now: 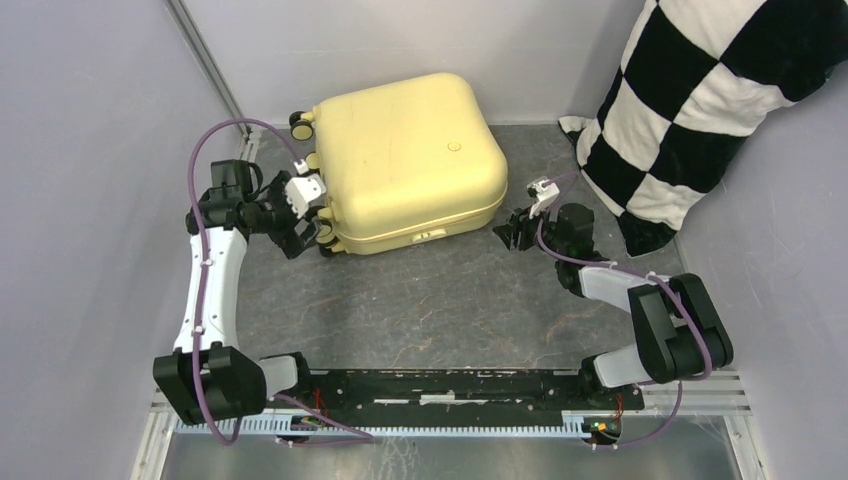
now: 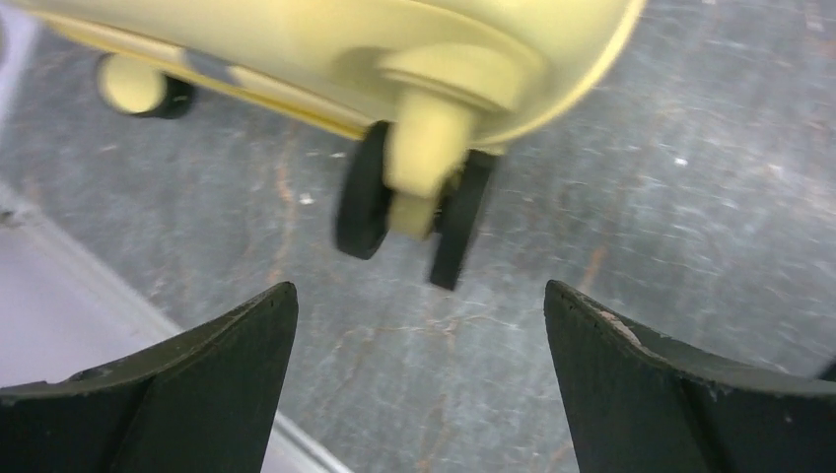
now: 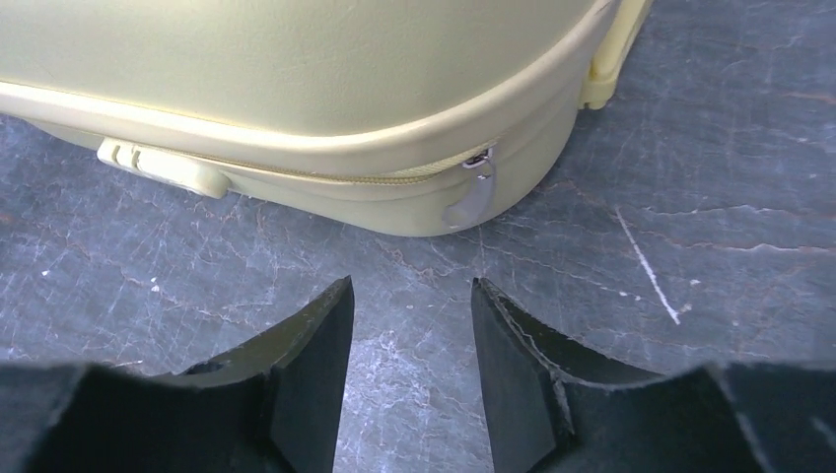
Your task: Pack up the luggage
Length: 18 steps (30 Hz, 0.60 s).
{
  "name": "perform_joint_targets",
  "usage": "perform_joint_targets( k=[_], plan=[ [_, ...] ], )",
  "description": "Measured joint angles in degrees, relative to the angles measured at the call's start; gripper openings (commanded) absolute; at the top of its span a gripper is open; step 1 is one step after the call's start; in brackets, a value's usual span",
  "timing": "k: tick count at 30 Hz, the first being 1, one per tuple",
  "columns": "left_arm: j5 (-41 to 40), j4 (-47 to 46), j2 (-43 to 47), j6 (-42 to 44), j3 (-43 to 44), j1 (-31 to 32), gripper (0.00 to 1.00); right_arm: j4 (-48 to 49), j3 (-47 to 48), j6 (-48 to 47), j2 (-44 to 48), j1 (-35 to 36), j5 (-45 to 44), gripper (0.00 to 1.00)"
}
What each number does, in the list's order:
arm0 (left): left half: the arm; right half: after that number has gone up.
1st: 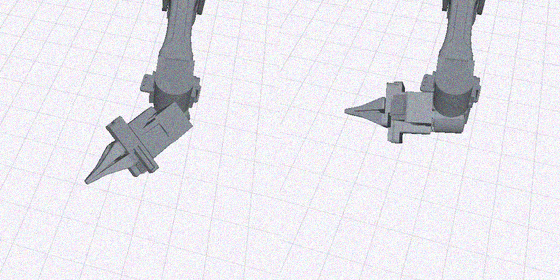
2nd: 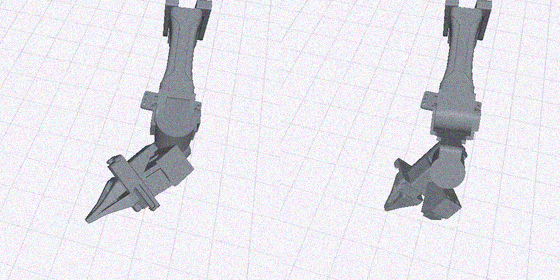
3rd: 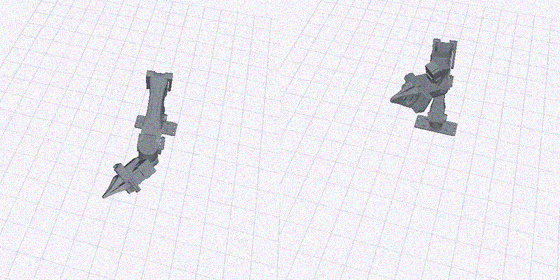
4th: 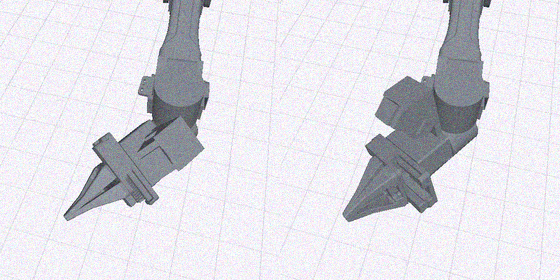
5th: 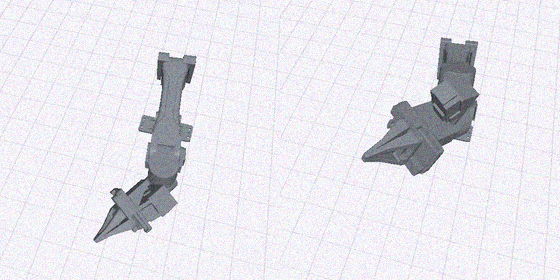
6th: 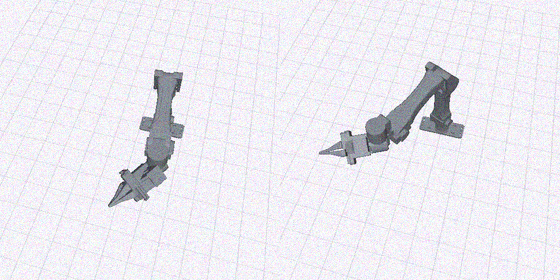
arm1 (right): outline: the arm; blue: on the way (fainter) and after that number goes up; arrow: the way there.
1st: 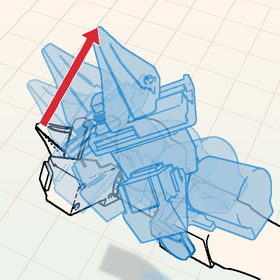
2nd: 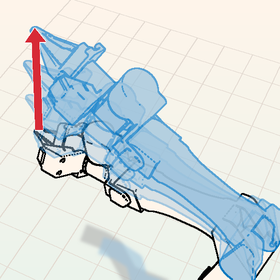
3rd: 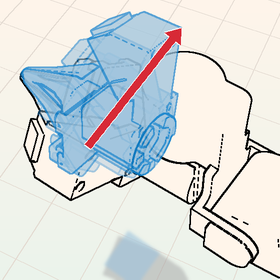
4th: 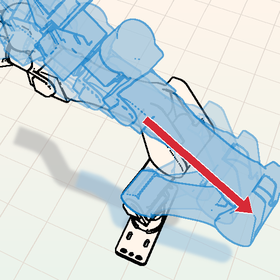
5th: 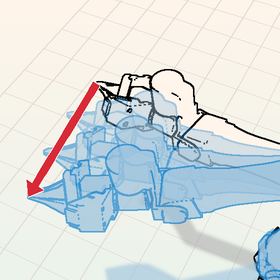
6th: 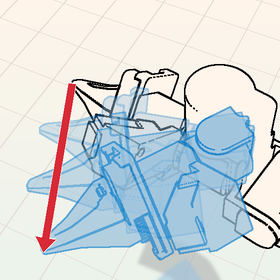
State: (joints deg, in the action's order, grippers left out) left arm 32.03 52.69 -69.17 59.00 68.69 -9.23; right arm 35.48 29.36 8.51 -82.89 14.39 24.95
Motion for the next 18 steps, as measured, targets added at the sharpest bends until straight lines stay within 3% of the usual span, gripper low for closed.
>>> perform_joint_targets(
  k=[7, 14, 15, 18],
  plan=[
    [3.2, 11.5, -9.9, 6.1, 5.9, 1.3, 1.0, 1.3, -2.6, 0.8, 5.4, -3.4, 0.3, 0.58],
    [4.0, 12.1, -18.1, 6.2, 9.5, 4.4, 0.99, 1.4, -3.9, 1.5, 8.8, -7.7, 1.6, 0.64],
    [4.0, 11.8, -18.5, 6.2, 9.5, 5.1, 0.93, 1.4, -4.3, 1.7, 9.2, -8.0, 1.7, 0.67],
    [3.9, 11.2, -19.4, 5.8, 9.5, 6.5, 0.63, 1.7, -5.5, 1.7, 10.1, -8.6, 1.7, 0.7]
  ],
)
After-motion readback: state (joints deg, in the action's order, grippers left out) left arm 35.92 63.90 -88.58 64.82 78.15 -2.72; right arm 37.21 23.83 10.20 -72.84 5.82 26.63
